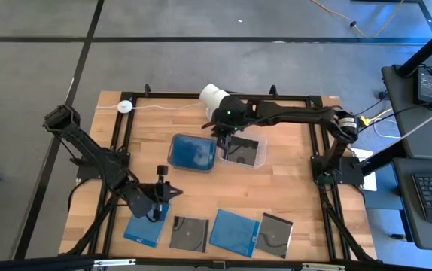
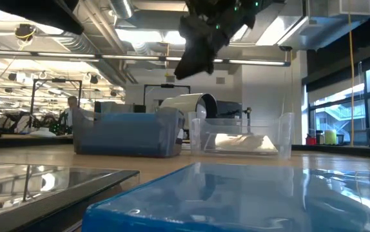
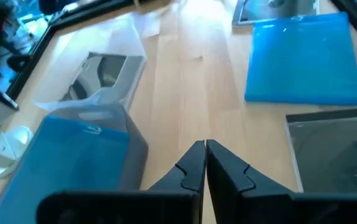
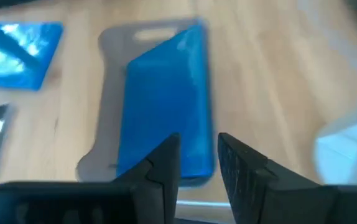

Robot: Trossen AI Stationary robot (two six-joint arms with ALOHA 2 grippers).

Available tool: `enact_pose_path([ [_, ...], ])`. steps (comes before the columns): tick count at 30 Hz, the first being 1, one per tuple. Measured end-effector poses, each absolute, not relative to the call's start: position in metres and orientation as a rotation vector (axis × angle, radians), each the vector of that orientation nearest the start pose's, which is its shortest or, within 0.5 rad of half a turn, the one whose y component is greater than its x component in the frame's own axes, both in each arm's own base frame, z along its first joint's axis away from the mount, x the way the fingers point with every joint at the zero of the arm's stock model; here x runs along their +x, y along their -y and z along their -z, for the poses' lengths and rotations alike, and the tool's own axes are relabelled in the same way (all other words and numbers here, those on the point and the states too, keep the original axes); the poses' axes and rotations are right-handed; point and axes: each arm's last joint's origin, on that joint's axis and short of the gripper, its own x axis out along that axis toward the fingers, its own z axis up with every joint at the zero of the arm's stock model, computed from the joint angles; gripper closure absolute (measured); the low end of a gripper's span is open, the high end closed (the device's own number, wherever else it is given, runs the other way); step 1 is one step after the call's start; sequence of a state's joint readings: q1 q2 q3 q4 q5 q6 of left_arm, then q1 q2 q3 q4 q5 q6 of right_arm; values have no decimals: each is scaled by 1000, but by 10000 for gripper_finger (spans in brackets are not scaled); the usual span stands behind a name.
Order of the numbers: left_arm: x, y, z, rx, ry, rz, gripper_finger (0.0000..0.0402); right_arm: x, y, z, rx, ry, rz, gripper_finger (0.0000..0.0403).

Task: Pick & place jewel cases by type
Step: Put the middle blue cd case into the black bin, then put the right black cd case into the transparent bin

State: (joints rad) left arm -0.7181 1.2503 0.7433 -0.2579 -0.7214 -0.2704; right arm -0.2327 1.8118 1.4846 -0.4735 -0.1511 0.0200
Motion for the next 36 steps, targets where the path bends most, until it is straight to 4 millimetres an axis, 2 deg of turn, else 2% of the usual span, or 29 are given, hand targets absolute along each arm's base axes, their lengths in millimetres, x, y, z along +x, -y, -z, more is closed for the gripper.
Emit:
enact_pose_path([
  [4,198,147,-227,230,-548,-76,389,384,74,-291,159,-810,68,292],
  [7,200,147,-228,246,-532,-85,389,373,51,-308,152,-803,23,292],
  [9,203,147,-227,278,-526,-83,389,367,30,-308,152,-812,-18,292],
  [15,219,144,-221,358,-511,-101,380,348,-42,-280,159,-888,-143,292],
  [20,240,140,-208,389,-508,-130,335,328,-83,-260,206,-859,-151,292],
  [24,258,137,-193,427,-521,-80,282,306,-99,-249,267,-811,-89,292],
  [29,279,132,-171,422,-540,20,225,278,-106,-228,393,-782,27,292],
  [32,288,129,-158,398,-563,127,207,266,-111,-213,469,-796,37,292],
  [36,298,127,-148,355,-535,211,202,249,-122,-202,509,-852,-3,292],
])
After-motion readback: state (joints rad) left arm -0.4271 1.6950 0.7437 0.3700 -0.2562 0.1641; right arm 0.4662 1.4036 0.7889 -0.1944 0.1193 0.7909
